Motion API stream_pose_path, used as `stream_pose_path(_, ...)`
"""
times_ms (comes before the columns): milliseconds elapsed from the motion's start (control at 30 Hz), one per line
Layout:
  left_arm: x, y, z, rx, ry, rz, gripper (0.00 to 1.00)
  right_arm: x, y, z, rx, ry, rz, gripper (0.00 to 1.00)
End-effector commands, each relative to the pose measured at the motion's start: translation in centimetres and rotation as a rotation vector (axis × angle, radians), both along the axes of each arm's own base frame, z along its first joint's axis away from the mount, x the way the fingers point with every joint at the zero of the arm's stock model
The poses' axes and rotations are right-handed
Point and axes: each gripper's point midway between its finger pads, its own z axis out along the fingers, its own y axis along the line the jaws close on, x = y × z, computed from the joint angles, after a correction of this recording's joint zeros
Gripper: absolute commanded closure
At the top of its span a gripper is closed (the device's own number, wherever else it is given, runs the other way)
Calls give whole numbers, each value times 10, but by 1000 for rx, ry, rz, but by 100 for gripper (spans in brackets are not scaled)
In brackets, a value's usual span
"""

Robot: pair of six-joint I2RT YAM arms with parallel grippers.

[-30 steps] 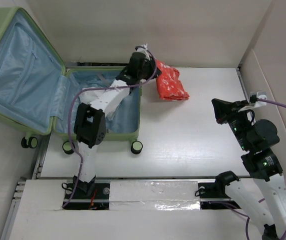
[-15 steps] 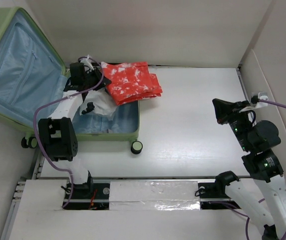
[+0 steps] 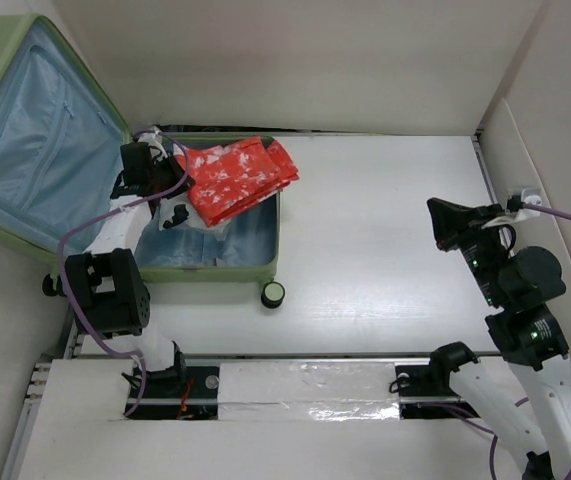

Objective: Pack the luggage

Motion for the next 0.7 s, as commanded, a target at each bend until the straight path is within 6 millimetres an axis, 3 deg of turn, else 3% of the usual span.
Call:
stream_pose_path(0,2,54,5,162,-21,175,100,-8,-4,18,10,-65,-4,88)
stream_pose_path(133,-5,73,-4,202,15,258,100,-7,-3,17,8,-69,0,88)
stream_pose_path(267,-14,92,6,241,8,359,100,-3,3,12,11,-60,18,88)
stream_pose_path(300,-17,99,6,258,12,397,95,-1,5,11,12,-61,29,87)
stream_pose_path(333,-19,99,7,256,13,406,79,-1,10,10,8,-64,52,87)
stream_pose_path(367,-21,99,10,252,7,414,73,1,12,5,3,-57,58,82)
stream_pose_path(467,-33,102,31,235,-29,471,64,13,22,-5,-20,-26,90,74)
stream_pose_path(500,-41,104,54,224,-83,505,64,15,27,-9,-29,-19,115,72)
stream_pose_path(533,-49,105,61,221,-102,521,64,22,32,-17,-39,1,129,71)
stream_pose_path(567,-60,105,88,211,-173,545,64,25,36,-22,-41,12,142,71)
stream_pose_path(633,-75,102,111,207,-227,582,66,32,46,-32,-40,10,182,90)
stream_pose_path(667,-88,96,136,201,-291,596,68,35,50,-37,-44,15,199,100)
